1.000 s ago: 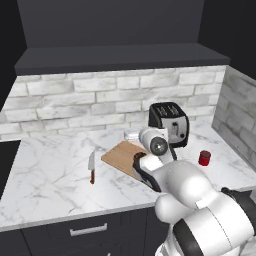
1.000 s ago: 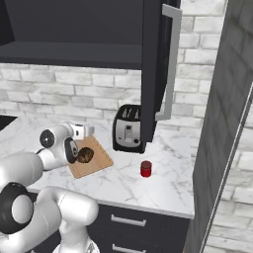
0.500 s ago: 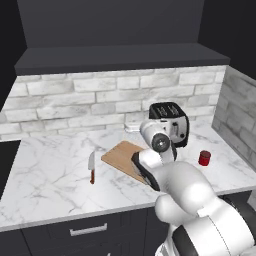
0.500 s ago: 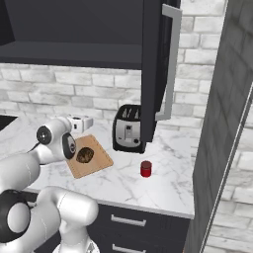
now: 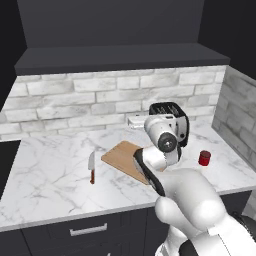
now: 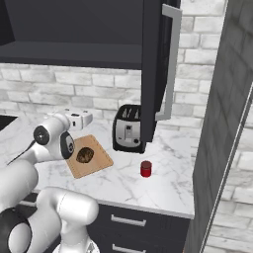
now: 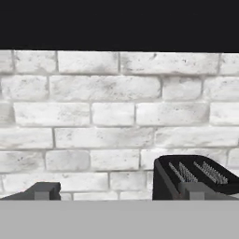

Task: Pick the bread, place it on the cutting board, pick the jam, place it on the counter, and close the cabinet.

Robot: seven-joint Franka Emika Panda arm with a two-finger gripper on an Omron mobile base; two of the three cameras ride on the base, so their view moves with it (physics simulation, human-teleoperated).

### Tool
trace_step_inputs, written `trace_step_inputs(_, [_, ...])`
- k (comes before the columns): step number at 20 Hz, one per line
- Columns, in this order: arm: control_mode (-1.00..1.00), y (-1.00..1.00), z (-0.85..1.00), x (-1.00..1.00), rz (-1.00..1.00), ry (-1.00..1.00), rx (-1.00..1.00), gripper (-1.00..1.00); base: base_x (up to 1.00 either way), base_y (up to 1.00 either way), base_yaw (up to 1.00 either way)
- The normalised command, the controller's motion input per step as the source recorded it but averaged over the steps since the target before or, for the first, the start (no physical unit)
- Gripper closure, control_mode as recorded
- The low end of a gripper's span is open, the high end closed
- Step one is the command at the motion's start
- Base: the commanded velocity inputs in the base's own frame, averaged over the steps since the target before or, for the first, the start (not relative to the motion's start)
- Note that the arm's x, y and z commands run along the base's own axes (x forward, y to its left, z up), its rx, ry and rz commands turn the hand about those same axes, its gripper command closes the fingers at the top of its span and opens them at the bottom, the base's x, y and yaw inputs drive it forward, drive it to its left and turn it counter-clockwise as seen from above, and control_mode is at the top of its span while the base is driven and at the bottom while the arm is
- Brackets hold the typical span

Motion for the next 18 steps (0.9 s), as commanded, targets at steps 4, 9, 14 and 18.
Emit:
trace_step_inputs(4, [-1.0,-0.16,0.37,-0.28,0.01,-0.02,0.0,-1.0,0.0,0.0,0.0])
trace_step_inputs(9, [-1.0,-0.15,0.42,-0.3,0.0,0.0,0.0,-1.0,0.0,0.0,0.0])
trace_step_inputs(14, [-1.0,-0.13,0.38,-0.33,0.0,-0.01,0.0,-1.0,0.0,0.0,0.0])
trace_step_inputs(18, [-1.0,-0.13,0.37,-0.34,0.0,-0.04,0.0,-1.0,0.0,0.0,0.0])
